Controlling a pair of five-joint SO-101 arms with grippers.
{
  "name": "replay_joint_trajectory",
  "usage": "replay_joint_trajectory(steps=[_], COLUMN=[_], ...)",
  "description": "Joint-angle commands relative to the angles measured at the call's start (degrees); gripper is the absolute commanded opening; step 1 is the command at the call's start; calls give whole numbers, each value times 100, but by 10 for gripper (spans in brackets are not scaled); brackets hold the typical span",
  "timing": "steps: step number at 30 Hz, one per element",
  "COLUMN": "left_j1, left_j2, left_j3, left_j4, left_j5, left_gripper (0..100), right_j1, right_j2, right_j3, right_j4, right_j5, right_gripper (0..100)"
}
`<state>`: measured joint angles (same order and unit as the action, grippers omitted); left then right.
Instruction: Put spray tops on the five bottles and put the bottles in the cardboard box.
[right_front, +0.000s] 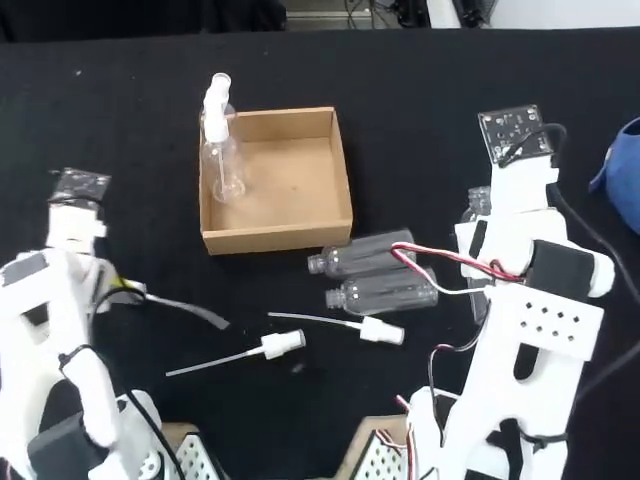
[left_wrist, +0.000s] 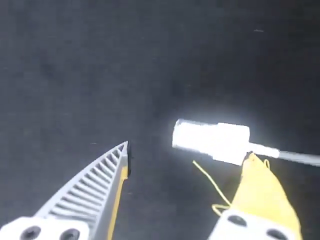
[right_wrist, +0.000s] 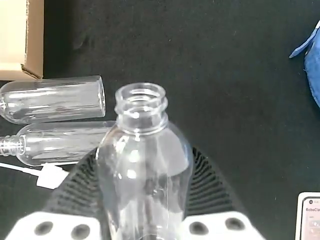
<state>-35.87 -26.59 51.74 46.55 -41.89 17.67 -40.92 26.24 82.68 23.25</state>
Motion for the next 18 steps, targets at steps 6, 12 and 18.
replay_joint_trajectory(steps=[6, 12, 18], left_j1=[-840, -831, -374], left_j2=[-220, -167, -167], left_j3=[-743, -1297, -1077], left_j4=[-53, 1688, 1908], left_j5=[-281, 1574, 3771], left_gripper=[228, 228, 232], right_j1=[-79, -396, -563], right_j2=[22, 22, 22], right_j3=[-22, -13, -13], right_j4=[-132, -132, -132], right_j5=[-9, -35, -44], right_gripper=[11, 11, 11])
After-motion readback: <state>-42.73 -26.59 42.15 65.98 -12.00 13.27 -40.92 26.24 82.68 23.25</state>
